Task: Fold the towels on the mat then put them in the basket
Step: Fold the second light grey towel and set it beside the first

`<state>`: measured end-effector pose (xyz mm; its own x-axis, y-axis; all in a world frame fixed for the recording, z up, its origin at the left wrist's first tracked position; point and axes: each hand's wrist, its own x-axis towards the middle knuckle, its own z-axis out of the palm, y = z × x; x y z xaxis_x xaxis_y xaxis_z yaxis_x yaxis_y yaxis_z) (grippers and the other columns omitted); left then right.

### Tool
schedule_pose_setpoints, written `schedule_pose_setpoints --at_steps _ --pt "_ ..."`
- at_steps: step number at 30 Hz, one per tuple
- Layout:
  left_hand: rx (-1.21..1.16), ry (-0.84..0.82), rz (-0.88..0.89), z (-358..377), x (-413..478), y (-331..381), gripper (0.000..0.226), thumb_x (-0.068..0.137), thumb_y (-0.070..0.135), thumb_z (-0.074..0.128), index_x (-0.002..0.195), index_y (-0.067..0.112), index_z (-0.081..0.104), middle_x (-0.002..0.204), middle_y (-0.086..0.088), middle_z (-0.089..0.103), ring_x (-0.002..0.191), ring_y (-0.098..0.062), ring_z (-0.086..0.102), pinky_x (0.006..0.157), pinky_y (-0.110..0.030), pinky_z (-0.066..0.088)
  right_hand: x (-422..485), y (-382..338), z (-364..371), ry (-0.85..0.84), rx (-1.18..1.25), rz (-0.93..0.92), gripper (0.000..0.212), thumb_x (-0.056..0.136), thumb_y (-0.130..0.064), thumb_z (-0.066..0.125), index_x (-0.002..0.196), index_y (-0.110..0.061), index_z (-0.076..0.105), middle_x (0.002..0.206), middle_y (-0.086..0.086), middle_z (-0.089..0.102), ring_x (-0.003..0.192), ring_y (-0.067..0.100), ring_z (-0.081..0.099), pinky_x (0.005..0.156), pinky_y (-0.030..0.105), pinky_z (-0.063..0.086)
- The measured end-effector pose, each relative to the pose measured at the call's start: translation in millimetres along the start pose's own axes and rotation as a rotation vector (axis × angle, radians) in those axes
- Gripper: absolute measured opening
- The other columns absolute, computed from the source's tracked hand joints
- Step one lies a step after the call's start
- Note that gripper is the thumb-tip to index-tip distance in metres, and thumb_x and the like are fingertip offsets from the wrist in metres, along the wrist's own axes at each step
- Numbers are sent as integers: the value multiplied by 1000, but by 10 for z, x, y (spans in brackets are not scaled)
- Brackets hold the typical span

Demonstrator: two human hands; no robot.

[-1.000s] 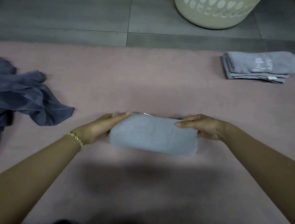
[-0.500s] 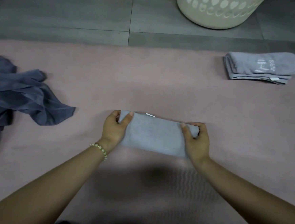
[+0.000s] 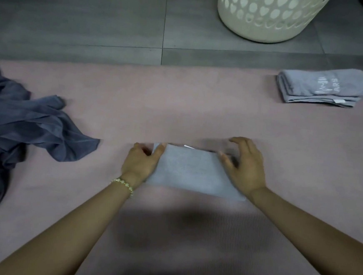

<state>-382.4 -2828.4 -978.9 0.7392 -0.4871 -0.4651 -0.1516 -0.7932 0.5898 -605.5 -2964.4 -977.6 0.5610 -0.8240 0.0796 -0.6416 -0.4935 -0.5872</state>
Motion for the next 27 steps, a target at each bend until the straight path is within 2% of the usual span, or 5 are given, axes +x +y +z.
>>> schedule_pose_setpoints --at_steps 3,6,12,18,27 --pt "191 -107 -20 -188 -50 2 65 83 73 38 105 13 51 96 -3 62 92 -26 63 83 -35 49 164 -237 146 -241 165 -102 47 79 -48 63 110 -13 65 110 2 63 104 19 58 94 34 45" --pt "166 -307 -70 -351 -227 60 74 85 74 18 81 14 60 68 -10 67 61 -25 67 59 -32 57 232 -411 289 -492 303 22 42 75 -47 74 111 -26 64 112 -9 62 104 8 58 97 28 45" --pt "-145 -645 -312 -261 -445 -86 81 82 76 31 103 5 64 88 -12 74 76 -23 72 68 -30 59 276 -469 397 -474 260 168 36 72 -50 75 99 -31 63 102 -14 66 96 6 60 88 23 46" --pt "-884 -541 -323 89 -631 -172 49 89 41 56 128 11 52 120 -7 66 107 -15 65 91 -25 50 365 -526 375 -524 318 306 31 72 -46 77 92 -25 66 95 -10 68 92 8 62 83 22 48" --pt "-1025 -483 -26 234 -735 336 43 86 23 63 127 12 55 119 -10 67 110 -25 63 96 -43 50 180 -694 143 -405 851 656 62 71 -47 76 115 -12 49 113 7 65 95 18 66 86 36 56"
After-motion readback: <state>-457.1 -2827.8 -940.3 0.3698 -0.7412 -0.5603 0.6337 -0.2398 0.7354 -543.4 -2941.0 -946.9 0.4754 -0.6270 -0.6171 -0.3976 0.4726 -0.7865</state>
